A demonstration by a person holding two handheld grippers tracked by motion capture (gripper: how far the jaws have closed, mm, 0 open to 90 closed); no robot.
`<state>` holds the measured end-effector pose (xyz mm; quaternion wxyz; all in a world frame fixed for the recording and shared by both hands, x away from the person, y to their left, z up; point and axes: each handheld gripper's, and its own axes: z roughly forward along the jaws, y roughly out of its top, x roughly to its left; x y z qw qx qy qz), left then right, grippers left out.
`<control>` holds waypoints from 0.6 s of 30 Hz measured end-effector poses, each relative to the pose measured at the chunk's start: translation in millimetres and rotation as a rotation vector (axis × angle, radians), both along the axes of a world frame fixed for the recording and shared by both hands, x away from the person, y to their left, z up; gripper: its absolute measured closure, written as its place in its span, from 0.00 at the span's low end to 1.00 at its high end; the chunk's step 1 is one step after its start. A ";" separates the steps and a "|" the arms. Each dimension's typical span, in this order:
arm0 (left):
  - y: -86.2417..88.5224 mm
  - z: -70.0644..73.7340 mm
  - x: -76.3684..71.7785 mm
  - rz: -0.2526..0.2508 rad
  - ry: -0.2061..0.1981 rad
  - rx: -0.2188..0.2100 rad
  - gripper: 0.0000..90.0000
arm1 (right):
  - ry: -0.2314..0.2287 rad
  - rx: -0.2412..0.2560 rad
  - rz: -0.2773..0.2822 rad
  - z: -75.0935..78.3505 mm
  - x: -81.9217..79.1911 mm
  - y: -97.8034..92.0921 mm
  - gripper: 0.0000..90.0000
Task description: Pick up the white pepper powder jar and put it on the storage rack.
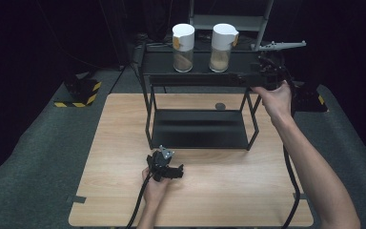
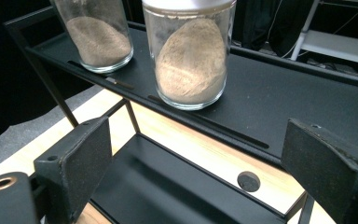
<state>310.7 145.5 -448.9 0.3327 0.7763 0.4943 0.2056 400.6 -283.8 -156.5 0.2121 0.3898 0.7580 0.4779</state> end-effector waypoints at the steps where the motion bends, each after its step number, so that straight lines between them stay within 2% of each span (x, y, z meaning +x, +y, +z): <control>1: 0.0 0.0 0.0 0.000 0.000 0.000 0.03 | -0.001 -0.003 0.004 -0.8 -0.8 -0.7 0.09; 18: -0.1 -0.1 -0.2 0.001 -0.001 0.001 0.03 | 0.016 0.016 0.037 -21.6 -11.2 -14.1 0.10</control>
